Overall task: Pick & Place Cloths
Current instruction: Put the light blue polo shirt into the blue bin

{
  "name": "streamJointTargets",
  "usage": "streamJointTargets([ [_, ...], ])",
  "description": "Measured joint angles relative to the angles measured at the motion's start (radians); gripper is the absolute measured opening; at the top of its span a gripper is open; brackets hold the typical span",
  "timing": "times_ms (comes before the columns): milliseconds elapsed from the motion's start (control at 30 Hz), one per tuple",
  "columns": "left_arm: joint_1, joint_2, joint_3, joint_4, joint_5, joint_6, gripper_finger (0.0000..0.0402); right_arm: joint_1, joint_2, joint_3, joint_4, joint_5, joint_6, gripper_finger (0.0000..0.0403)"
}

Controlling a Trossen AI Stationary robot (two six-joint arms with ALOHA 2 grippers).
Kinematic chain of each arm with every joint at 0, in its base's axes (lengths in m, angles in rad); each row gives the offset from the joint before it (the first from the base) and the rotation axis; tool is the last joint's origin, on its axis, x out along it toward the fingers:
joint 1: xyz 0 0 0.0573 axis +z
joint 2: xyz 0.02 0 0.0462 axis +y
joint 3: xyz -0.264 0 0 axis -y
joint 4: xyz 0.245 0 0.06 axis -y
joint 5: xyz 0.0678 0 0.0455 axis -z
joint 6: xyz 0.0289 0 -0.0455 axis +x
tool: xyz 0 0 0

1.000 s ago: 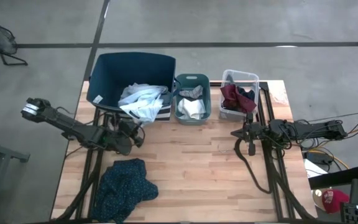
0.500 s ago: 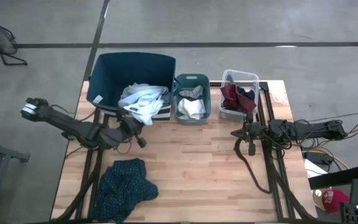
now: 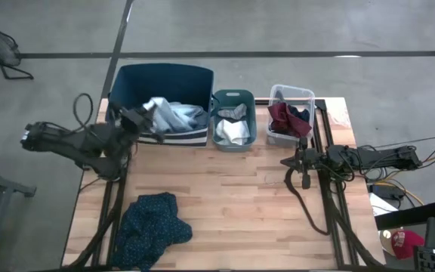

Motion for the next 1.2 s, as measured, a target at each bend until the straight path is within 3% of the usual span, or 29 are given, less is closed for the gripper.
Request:
streamJointTargets([
  [167,0.133,-0.007,0.007,-0.027,0.034,-0.035,0.0006,0.000,0.000,0.000,0.000,0.000,0.000,0.0008],
  [267,0.227,0.001,0.007,-0.123,0.075,-0.117,0.0006,0.000,0.000,0.000,0.000,0.000,0.000,0.0008],
  [333,0.289,0.004,0.006,-0.212,0.176,-0.220,0.0006,0.000,0.000,0.000,0.000,0.000,-0.001,0.0008],
  [467,0.426,0.014,0.006,-0.342,0.535,-0.367,0.0011,0.000,0.000,0.000,0.000,0.000,0.000,0.0008],
  [667,0.566,0.018,0.023,-0.433,0.679,-0.561,0.0040,0.000,0.000,0.000,0.000,0.000,-0.001,0.0008],
  [900,0.574,0.017,0.059,-0.619,0.713,-0.698,0.0094,0.000,0.000,0.000,0.000,0.000,0.000,0.0008],
  [1100,0.574,0.011,0.085,-0.711,0.952,-0.774,0.0116,0.000,0.000,0.000,0.000,0.000,0.000,0.0008],
  [1200,0.574,0.002,0.109,-0.715,0.958,-0.781,0.0116,0.000,0.000,0.000,0.000,0.000,0.000,0.0008],
])
